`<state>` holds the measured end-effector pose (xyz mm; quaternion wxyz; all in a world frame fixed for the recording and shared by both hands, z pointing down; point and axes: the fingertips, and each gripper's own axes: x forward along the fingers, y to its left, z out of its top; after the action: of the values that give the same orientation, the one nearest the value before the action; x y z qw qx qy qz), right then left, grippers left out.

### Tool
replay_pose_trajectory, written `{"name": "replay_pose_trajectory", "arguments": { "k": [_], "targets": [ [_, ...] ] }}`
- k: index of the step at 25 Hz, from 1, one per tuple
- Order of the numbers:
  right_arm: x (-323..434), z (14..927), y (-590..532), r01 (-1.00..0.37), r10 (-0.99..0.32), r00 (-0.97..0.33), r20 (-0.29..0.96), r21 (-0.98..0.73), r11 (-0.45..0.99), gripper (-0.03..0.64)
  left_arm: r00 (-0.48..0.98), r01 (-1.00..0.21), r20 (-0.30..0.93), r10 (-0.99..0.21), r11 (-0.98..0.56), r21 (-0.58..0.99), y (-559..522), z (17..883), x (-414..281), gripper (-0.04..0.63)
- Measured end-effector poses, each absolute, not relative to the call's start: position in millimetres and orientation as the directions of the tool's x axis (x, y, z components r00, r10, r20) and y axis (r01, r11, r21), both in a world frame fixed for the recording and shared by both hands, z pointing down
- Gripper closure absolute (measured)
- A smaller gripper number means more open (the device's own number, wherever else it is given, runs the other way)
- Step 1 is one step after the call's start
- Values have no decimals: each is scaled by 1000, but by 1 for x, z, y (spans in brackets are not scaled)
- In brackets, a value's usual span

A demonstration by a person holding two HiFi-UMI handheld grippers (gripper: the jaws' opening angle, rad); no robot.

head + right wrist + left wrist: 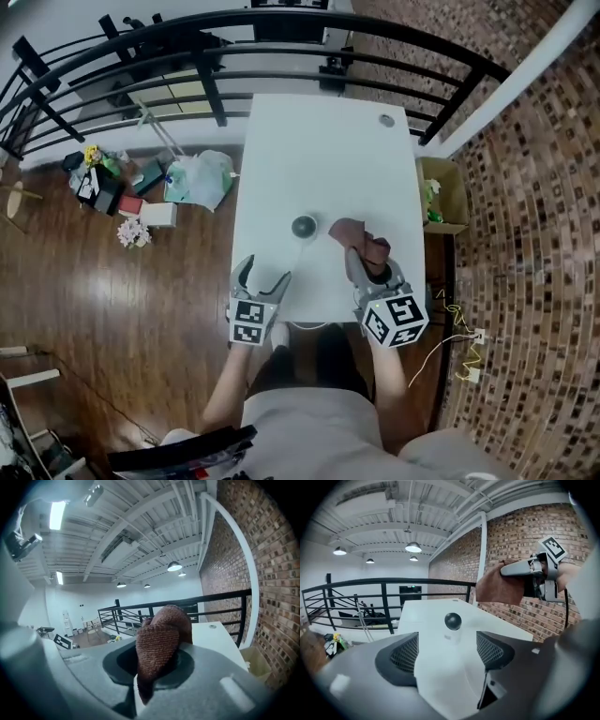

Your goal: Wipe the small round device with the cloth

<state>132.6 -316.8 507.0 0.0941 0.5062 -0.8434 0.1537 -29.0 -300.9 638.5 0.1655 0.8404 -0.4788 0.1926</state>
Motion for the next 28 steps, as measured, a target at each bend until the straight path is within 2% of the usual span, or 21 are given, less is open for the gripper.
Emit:
{"name": "replay_pose_trajectory", "arguments": {
  "k": [2, 5, 10, 17, 18, 20, 27, 28],
  "targets": [
    [140, 522, -320, -891, -827, -454, 332, -179, 418, 589, 502, -845, 512, -697, -521, 118, -308, 661, -12, 171],
    [149, 539, -322, -898, -826, -440, 353, -191, 397, 589, 532, -829, 526, -664, -533, 167, -330, 686, 9, 67],
    [172, 566, -316, -907, -819, -420, 390, -202, 369, 589, 505, -832, 569, -649, -540, 123, -357, 720, 36, 55],
    [197, 581, -313, -926, -834, -376, 403, -199, 322, 589, 440, -866, 604, -665, -493, 88, -381, 741, 44, 96],
    [199, 582, -312, -926, -835, -375, 403, -201, 319, 589, 439, -866, 606, -664, -493, 87, -383, 743, 46, 114],
    [201, 584, -310, -927, -835, -372, 406, -203, 315, 589, 440, -865, 608, -660, -494, 90, -385, 745, 51, 193],
    [206, 587, -304, -928, -832, -371, 412, -202, 314, 589, 382, -900, 609, -695, -428, 76, -395, 750, 51, 237],
    [207, 588, -303, -928, -832, -371, 413, -202, 313, 589, 373, -904, 609, -700, -422, 68, -396, 750, 51, 228]
  ]
}}
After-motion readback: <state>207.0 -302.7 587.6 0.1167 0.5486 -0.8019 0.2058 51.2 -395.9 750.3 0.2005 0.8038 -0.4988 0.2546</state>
